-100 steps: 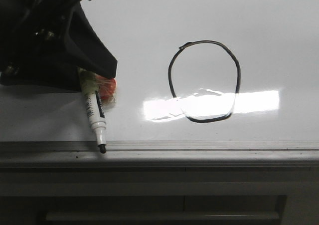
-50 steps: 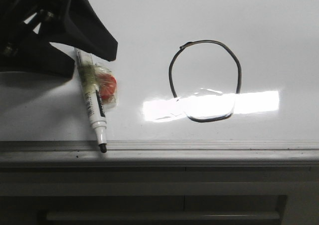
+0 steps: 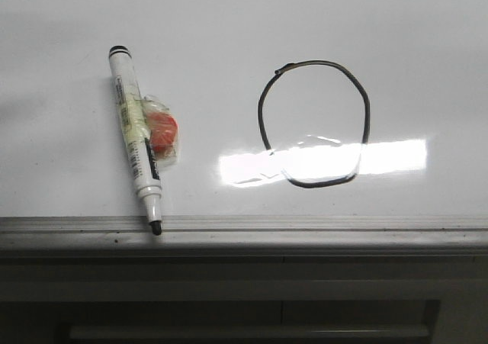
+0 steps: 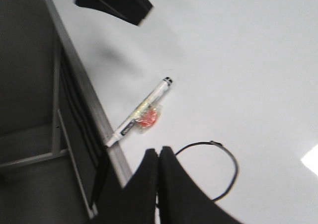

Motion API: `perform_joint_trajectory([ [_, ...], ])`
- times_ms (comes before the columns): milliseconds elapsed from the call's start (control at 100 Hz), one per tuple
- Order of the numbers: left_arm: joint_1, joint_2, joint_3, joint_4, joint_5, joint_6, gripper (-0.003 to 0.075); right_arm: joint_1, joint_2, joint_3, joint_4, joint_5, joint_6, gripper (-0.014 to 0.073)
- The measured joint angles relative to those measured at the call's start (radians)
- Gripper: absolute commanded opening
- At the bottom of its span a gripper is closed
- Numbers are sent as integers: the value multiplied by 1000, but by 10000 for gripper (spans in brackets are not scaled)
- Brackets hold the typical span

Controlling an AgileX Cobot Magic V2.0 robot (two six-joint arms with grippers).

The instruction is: Write number 0 on whiteboard

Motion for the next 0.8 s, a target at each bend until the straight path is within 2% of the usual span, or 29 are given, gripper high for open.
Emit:
perform_joint_trajectory([
  [100, 0, -109, 0, 50, 63, 0, -23, 0, -28, 12, -203, -8, 205, -67],
  [250, 0, -249, 6, 118, 152, 2, -20, 0, -77, 49, -655, 5, 692, -67],
  [300, 0, -283, 6, 136, 176, 2, -20, 0, -89, 60, -752, 19, 839, -67],
  [350, 0, -310, 6, 147, 197, 2, -20, 0, -99, 67, -804, 34, 912, -67],
  [470, 0, -353, 7, 155, 242, 4, -20, 0, -104, 69, -841, 51, 976, -69],
  [800, 0, -364, 7, 156, 265, 6, -20, 0, -104, 69, -848, 51, 997, -69],
])
